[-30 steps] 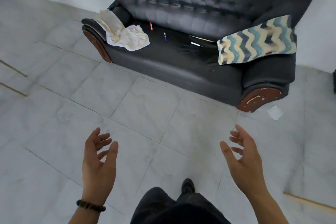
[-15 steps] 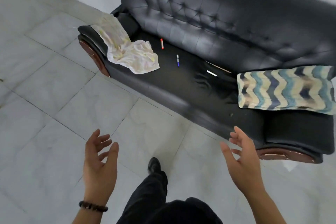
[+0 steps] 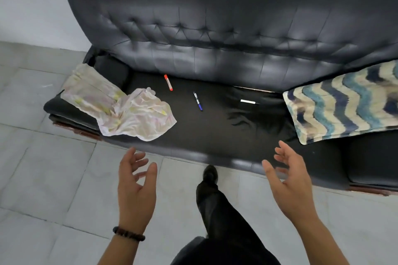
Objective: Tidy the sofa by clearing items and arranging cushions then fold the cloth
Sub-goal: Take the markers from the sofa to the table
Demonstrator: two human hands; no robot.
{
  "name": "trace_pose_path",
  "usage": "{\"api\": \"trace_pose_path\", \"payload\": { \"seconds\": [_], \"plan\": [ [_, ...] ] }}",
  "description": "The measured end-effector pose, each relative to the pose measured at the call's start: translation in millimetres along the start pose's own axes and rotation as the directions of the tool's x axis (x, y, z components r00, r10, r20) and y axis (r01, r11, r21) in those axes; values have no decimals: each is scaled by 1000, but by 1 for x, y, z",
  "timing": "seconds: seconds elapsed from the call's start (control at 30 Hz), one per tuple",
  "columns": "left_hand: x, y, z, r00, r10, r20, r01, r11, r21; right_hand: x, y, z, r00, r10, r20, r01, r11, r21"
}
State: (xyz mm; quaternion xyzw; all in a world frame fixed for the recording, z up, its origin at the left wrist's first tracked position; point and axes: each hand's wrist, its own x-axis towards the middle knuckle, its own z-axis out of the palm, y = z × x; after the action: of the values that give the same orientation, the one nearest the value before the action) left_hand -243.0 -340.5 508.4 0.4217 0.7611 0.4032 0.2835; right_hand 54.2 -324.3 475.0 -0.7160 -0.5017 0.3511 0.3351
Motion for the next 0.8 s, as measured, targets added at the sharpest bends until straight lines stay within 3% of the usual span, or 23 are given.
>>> {"api": "trace_pose_path", "payload": {
  "seconds": [0.23, 0.4, 0.63, 0.8],
  "plan": [
    [147, 27, 64, 993, 26, 119, -22, 999, -31, 128, -32, 50, 993, 113, 39, -113, 994, -9],
    [235, 7, 132, 971, 24, 240, -19, 1000, -23, 215, -20, 101, 989, 141, 50, -138, 989, -58],
    [348, -118, 301, 925, -119, 361, 105, 993, 57, 342, 100, 220, 982, 178, 62, -166, 972, -167],
    [394, -222, 411, 932, -135, 336, 75, 980, 186, 425, 210, 295, 989, 142, -27, -141, 899, -416]
  ]
}}
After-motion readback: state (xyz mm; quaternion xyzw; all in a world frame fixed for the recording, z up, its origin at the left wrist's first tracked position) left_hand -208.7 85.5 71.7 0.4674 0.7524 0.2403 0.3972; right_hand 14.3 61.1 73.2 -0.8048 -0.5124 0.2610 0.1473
